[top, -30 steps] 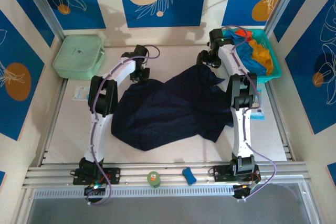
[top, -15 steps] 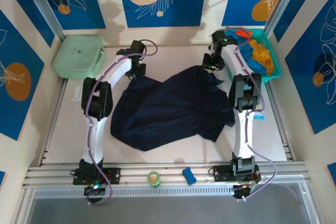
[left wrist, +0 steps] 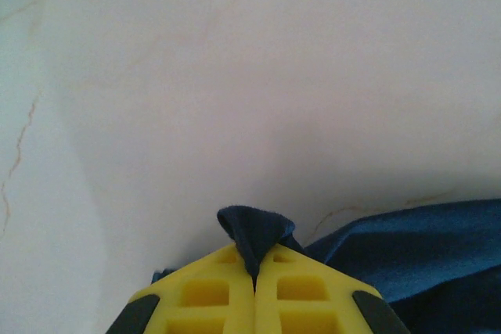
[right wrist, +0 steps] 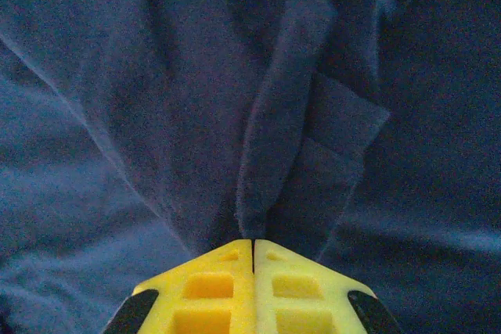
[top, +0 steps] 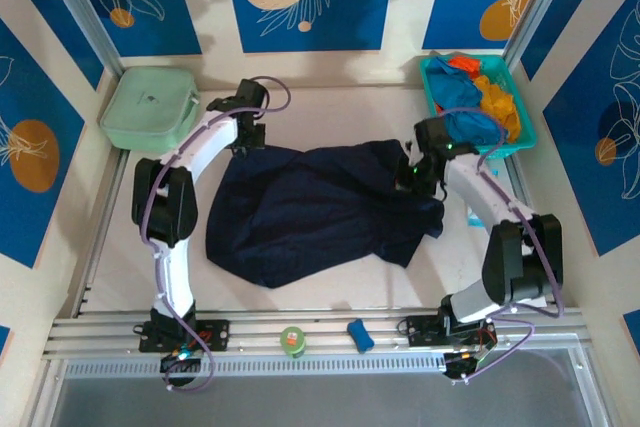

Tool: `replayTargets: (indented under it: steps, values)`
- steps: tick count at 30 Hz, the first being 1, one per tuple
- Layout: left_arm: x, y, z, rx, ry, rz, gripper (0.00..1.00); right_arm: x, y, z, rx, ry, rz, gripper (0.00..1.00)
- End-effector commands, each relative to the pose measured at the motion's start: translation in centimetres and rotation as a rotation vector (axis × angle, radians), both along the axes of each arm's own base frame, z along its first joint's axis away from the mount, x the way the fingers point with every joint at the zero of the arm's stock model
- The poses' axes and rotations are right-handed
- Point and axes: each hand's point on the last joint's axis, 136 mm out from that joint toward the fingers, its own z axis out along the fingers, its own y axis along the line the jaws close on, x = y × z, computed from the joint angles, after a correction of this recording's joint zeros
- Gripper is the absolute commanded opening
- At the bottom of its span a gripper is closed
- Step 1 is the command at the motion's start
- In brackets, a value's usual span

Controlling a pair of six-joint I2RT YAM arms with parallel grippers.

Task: Fold and stack the t-shirts

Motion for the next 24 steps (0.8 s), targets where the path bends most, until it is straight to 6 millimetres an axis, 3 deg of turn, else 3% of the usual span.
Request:
replayTargets:
  steps: [1, 6, 10, 12, 15, 18, 20, 24]
  values:
    - [-0.7, 1.1, 1.4, -0.001, -0.049, 0.047, 0.0, -3.5, 1.5, 0.0, 0.053, 0.006, -0.001, 0.0]
    - [-2.1, 1.6, 0.6, -0.011, -0.04, 0.069, 0.0, -8.6, 1.8, -3.4, 0.044, 0.128, -0.001, 0.0]
    - [-2.6, 1.5, 0.2, -0.03, -0.034, 0.074, 0.0, -10.8, 1.5, -5.3, 0.032, 0.218, -0.025, 0.0]
    - [-2.8, 1.4, 0.1, -0.033, -0.029, 0.074, 0.0, -11.1, 1.5, -5.4, 0.031, 0.239, -0.042, 0.1]
    - [-3.1, 1.6, -0.2, -0.033, -0.023, 0.079, 0.0, -10.4, 0.7, -4.3, -0.012, 0.218, -0.061, 0.29]
    - [-3.3, 1.6, -0.4, -0.038, -0.018, 0.08, 0.0, -8.4, 0.0, -1.9, -0.014, 0.15, -0.083, 0.48]
    - [-3.5, 1.5, -0.5, -0.041, -0.014, 0.081, 0.0, -6.7, -0.6, -0.4, 0.003, 0.102, -0.109, 0.55]
    - [-3.6, 1.5, -0.6, -0.052, -0.016, 0.083, 0.0, -2.6, -2.1, 1.9, 0.05, 0.02, -0.161, 0.58]
